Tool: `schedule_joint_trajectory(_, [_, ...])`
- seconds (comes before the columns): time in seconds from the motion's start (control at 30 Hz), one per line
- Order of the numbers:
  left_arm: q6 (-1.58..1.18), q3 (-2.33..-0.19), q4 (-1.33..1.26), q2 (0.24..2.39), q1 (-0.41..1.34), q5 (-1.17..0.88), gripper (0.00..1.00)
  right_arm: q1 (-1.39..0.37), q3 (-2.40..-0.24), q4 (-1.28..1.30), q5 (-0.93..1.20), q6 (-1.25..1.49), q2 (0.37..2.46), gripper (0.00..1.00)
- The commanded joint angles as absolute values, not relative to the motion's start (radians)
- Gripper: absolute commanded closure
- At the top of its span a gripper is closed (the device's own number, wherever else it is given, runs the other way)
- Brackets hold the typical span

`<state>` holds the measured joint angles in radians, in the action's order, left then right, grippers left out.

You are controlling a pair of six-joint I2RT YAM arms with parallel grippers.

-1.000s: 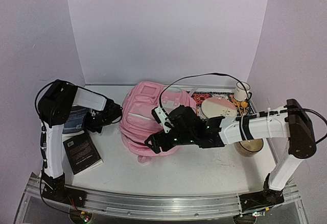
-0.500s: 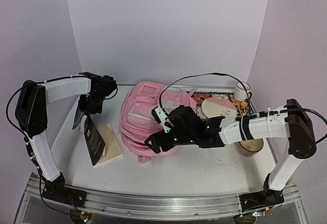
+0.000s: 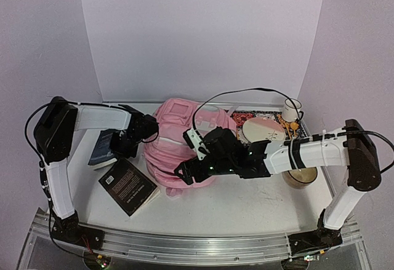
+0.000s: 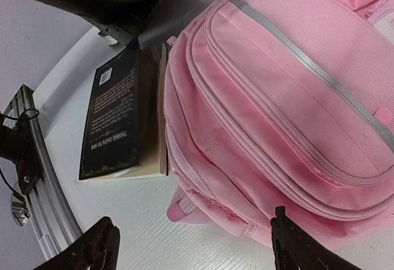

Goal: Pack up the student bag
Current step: Adjust the book at the center of the board.

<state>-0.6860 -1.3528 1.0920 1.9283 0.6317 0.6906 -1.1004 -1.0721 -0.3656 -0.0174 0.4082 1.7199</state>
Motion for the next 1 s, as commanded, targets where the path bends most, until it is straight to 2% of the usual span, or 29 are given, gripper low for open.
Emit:
schedule_joint_trajectory(0.0, [-0.746,-1.395,1.107,1.967,0.667,0.719,0.67,-1.108,-1.087,-0.358,-0.026,0.419,1.696,0.15])
schedule_joint_trajectory(0.17, [-0.76,-1.416,1.107,1.917,0.667,0.745,0.37,-1.108,-1.069,-0.355,-0.039,0.422,1.684,0.15])
schedule_joint_trajectory(0.3, [-0.76,-1.406,1.105,1.896,0.667,0.755,0.26,-1.106,-1.073,-0.354,-0.032,0.425,1.687,0.15])
schedule_joint_trajectory(0.5, [-0.749,-1.405,1.103,2.015,0.664,0.795,0.24,-1.109,-1.085,-0.354,-0.023,0.425,1.702,0.15])
schedule_joint_trajectory(0.97, [-0.687,-1.498,1.101,2.242,0.621,0.864,0.32,-1.108,-1.069,-0.351,-0.039,0.428,1.683,0.15])
